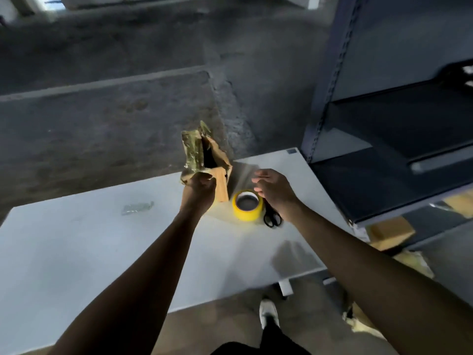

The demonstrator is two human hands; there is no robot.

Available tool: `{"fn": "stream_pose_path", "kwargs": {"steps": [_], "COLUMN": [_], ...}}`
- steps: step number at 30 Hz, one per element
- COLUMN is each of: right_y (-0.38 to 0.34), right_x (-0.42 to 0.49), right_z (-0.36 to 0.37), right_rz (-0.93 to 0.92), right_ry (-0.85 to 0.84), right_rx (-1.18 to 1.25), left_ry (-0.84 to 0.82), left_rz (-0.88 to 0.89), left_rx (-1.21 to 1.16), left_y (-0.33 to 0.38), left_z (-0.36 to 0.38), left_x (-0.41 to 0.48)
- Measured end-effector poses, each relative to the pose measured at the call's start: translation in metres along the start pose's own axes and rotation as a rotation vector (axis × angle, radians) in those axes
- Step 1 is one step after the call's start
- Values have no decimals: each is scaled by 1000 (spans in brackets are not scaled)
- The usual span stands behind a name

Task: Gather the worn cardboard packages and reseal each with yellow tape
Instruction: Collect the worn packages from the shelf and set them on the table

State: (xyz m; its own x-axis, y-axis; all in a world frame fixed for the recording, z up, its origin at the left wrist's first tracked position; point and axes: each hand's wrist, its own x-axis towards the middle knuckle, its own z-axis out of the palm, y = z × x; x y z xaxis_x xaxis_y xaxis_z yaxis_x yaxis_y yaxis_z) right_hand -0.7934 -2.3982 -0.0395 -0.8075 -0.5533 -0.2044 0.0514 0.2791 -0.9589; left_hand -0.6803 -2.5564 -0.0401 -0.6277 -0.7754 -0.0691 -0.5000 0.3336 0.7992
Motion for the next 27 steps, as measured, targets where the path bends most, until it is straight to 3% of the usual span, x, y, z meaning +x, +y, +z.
{"fn": "stream_pose_path", "kwargs": {"steps": [9, 27], "right_y": [32, 180], "right_x": [-87, -282], "right_z": [-78, -338], "right_rz": [82, 204], "right_ry": [200, 568], "right_rx": [110, 198], "left_ry": [-250, -612], "left_rz": [250, 288], "left_rx": [56, 78], "left_y": [43, 144], "left_z": [60, 290], "left_x": [-92, -304]}}
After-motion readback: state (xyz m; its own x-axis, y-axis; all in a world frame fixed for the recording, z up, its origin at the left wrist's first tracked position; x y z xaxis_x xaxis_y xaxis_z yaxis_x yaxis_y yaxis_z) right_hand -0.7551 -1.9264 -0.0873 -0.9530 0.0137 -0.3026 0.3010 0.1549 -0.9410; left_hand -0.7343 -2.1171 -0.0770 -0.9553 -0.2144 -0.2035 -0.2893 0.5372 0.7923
